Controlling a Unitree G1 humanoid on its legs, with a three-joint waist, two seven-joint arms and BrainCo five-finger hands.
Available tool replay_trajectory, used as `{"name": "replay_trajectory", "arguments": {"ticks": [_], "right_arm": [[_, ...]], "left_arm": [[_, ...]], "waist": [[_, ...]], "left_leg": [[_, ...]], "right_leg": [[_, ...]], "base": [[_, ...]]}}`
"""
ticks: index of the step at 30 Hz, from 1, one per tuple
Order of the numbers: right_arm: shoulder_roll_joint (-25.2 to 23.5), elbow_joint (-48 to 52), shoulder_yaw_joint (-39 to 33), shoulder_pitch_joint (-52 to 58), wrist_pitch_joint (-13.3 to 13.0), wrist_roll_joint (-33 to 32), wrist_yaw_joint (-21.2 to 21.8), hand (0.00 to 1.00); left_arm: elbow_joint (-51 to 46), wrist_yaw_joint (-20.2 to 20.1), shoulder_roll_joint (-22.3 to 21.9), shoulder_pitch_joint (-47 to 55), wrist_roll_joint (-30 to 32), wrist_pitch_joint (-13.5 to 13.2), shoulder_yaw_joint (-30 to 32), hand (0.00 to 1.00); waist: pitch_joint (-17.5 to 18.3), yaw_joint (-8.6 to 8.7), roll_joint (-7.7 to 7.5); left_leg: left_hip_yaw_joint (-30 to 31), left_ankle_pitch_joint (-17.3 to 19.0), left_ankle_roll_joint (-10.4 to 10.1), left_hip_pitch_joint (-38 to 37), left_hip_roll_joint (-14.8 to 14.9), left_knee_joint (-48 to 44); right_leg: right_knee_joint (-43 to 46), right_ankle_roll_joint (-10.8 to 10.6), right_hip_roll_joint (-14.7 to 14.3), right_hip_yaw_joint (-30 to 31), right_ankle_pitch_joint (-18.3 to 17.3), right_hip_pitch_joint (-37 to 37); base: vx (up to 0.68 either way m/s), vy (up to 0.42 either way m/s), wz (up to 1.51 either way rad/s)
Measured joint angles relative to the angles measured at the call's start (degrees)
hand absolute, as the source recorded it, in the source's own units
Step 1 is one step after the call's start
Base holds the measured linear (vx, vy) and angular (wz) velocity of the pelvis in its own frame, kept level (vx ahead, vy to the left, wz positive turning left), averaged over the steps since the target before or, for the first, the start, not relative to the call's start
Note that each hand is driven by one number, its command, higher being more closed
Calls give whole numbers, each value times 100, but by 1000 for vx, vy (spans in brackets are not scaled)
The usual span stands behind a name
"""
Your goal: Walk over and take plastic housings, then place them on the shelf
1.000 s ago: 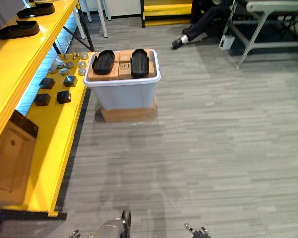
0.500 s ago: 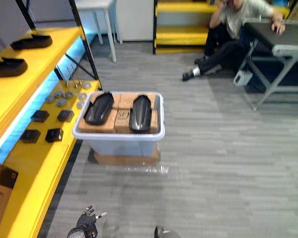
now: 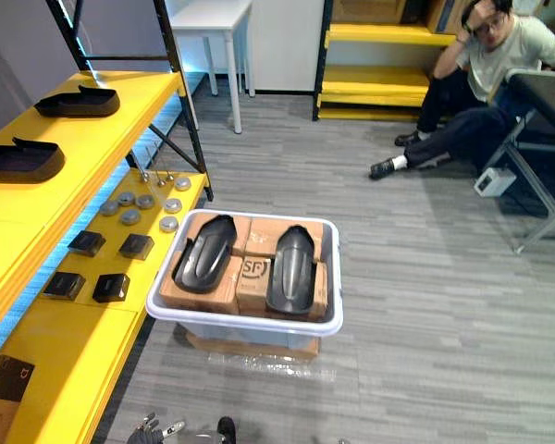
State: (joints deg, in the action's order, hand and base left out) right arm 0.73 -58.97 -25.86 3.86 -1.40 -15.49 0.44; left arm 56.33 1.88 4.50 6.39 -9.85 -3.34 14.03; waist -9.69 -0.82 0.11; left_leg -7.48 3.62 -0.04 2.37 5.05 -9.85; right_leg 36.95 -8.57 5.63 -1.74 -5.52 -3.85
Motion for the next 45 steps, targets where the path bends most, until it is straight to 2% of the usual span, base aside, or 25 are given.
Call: {"name": "replay_trajectory", "arguments": {"ticks": [1,2,3,5,6,7,10,13,19,23,25,28,32,36,37,41,42,45], "right_arm": [[4,57,151,25,-2,0,3,0],[13,154,239,75,-1,0,-10,0],[17,241,313,100,-3,0,-22,0],[-4,423,400,130,-4,2,-55,0],[-26,487,461,168,-31,2,-82,0],[-12,497,453,197,-77,4,-156,0],[21,1132,479,380,-130,34,-289,0],[-10,2174,689,659,-216,273,-431,0],[-58,3530,913,715,-381,839,-763,0],[-38,3868,1018,-21,-435,1053,-1097,0],[31,3860,1018,-603,-439,1158,-1319,0],[462,3489,1029,-1842,-440,1156,-1652,0],[1018,2724,1126,-2972,-439,1128,-1872,0],[1568,1882,1559,-3908,-436,1119,-1899,0],[2418,317,2252,-5202,-430,903,-1761,0],[2669,60,2536,-5421,-398,910,-1496,0],[2689,-21,2624,-5472,-401,911,-1496,100],[2885,-223,2964,-5722,-311,1404,-1331,100]], "left_arm": [[6,18,81,11,-2,38,-145,0],[-11,22,107,19,-3,38,-224,0],[-31,23,102,-8,-6,34,-233,0],[-136,28,87,-24,-5,18,-262,0],[-184,34,161,-13,-6,7,-265,0],[-122,50,85,-50,-10,15,-262,0],[-168,67,-128,41,-10,-2,-265,0],[-177,89,-178,12,-9,-40,-439,0],[-250,159,-132,7,7,-101,-902,0],[-412,211,-36,-120,111,-171,-1169,0],[-470,268,7,-292,116,-188,-1345,0],[-550,304,33,-593,108,-206,-1583,0],[-688,382,65,-775,100,-274,-1820,0],[-703,422,97,-944,-19,-332,-2009,0],[-664,444,73,-1183,-148,-394,-2257,0],[-527,479,72,-1355,-312,-441,-2341,0],[-519,488,73,-1361,-325,-441,-2342,0],[-308,543,73,-1557,-348,-449,-2361,0]], "waist": [[16,9,-30],[22,7,-30],[23,28,-24],[29,121,-34],[82,151,-209],[83,149,-155],[205,149,43],[192,182,37],[33,171,55],[-441,100,77],[-737,7,113],[-1171,-36,267],[-1470,-187,406],[-1584,-281,480],[-1688,-374,685],[-1707,-464,718],[-1707,-456,718],[-1709,-447,716]], "left_leg": [[-4,0,0,-197,32,77],[-11,-1,-2,-345,46,167],[-1,0,-10,-426,65,229],[92,62,-111,-499,99,250],[130,140,-235,-536,-7,251],[208,212,-343,-648,34,285],[208,283,-466,-666,323,429],[208,290,-480,-713,403,569],[144,308,-505,-652,256,655],[252,286,-457,-269,122,436],[289,329,-417,-24,111,204],[459,424,-364,531,90,-279],[563,529,-346,973,100,-632],[611,583,-326,1431,102,-959],[740,715,-283,1984,105,-1447],[783,756,-246,2219,104,-1642],[782,761,-241,2238,104,-1661],[787,790,-235,2410,113,-1733]], "right_leg": [[374,128,34,-71,-582,363],[258,162,45,-154,-811,569],[-83,221,55,-230,-902,736],[-1338,270,48,-206,-844,970],[-2288,332,132,-144,-73,1048],[-2208,443,75,-106,306,1046],[-2590,569,-256,-75,354,960],[-2886,623,-371,-55,455,866],[-3496,511,-261,-44,764,690],[-3670,451,-125,-75,954,850],[-3659,453,-101,-80,1010,970],[-3654,444,-63,-204,1135,1229],[-3589,445,-71,-240,1202,1506],[-3509,440,-70,-242,1257,1831],[-3312,424,-72,-293,1275,2206],[-3300,420,-72,-342,1320,2327],[-3298,421,-72,-339,1326,2338],[-3248,429,-81,-333,1356,2501]], "base": [[371,27,6],[284,-8,16],[262,-67,22],[231,-117,27],[256,-178,22],[260,-186,13],[249,-199,-20],[84,-53,-14],[24,70,-3],[-52,65,11],[-101,49,11],[-107,45,19],[-101,47,9],[-76,68,4],[-153,124,13],[-82,64,6],[-39,36,-4],[-55,24,-2]]}}
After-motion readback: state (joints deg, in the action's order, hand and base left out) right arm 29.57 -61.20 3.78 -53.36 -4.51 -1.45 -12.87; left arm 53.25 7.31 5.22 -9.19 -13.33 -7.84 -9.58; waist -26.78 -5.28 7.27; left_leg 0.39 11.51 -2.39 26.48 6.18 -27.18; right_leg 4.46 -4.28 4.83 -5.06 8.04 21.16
